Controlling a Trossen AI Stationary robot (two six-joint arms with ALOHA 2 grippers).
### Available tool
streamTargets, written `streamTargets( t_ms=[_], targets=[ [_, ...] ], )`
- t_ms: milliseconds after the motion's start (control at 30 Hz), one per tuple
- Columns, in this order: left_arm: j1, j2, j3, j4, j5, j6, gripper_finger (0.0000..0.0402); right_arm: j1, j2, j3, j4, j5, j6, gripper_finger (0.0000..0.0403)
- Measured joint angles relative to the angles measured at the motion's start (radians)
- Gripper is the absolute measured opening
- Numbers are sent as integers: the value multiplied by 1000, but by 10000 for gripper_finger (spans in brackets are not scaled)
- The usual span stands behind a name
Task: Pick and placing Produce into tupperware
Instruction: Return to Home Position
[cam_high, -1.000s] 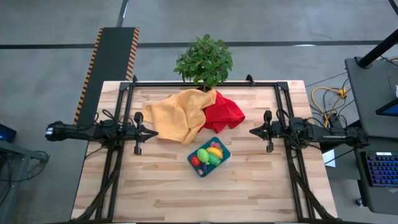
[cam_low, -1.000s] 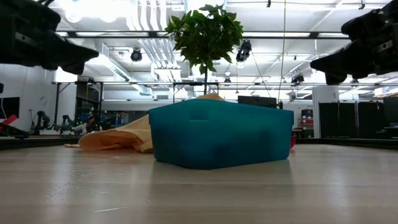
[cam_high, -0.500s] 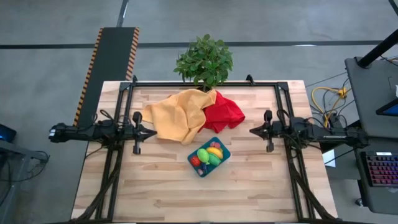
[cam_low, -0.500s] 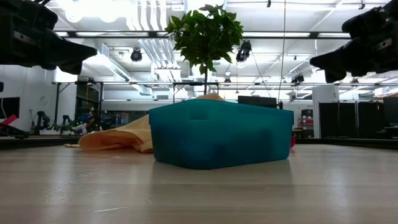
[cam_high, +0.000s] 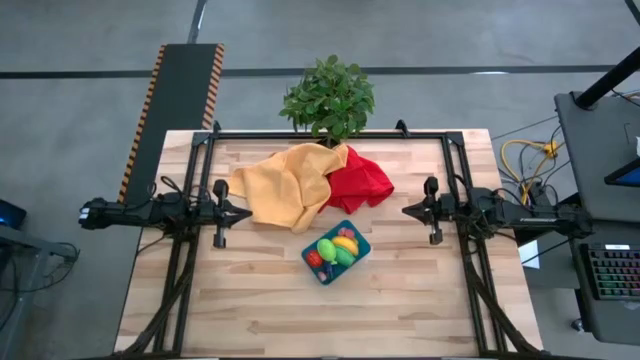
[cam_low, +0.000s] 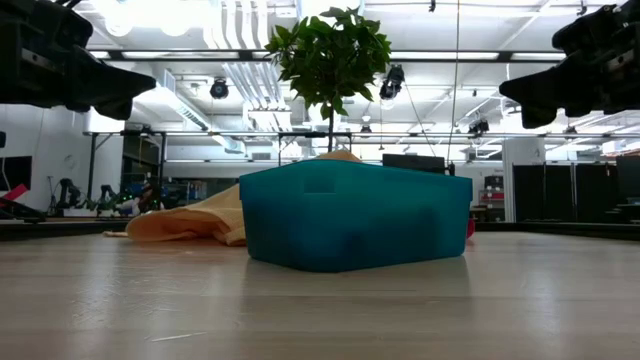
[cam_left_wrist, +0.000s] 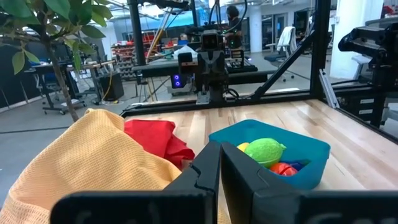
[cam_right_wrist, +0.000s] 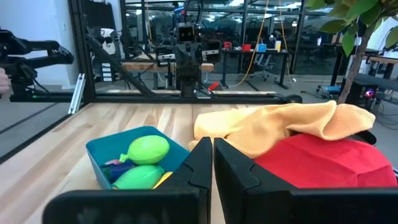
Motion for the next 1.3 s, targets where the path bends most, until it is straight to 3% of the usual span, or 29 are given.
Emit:
streamTargets(
  t_ms=[433,1300],
  targets=[
    [0,39,0,3,-1,0,0,0,0,0,0,0,132,9],
    [0,126,0,5,0,0,0,0,0,0,0,0,137,9]
  ],
)
